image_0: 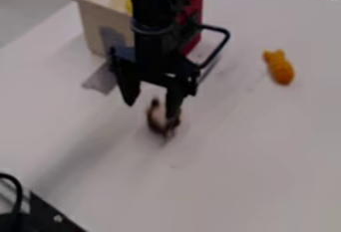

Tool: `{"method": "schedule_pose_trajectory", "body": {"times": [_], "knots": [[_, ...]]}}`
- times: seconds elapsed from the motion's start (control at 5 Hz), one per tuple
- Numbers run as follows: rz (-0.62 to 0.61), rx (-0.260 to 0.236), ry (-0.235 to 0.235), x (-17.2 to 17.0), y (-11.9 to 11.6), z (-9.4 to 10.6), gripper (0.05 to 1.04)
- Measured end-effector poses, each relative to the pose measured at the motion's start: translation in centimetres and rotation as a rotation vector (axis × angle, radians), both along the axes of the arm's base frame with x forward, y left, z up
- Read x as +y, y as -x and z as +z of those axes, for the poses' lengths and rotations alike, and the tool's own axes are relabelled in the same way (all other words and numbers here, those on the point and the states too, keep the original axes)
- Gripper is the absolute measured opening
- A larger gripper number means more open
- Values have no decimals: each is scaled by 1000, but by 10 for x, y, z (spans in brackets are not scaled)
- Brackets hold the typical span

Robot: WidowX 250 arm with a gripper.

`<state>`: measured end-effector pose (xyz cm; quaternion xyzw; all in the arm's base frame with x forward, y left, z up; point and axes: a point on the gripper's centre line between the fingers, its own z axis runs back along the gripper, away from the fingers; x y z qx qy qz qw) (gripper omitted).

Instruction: Move the object to the middle of the table

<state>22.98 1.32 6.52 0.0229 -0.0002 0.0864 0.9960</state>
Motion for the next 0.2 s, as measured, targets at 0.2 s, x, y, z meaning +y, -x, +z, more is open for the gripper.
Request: {"method": "schedule_pose_trajectory", "body": {"times": [0.2], "knots": [[-5,-22,-25,-2,-7,12,1000]]}}
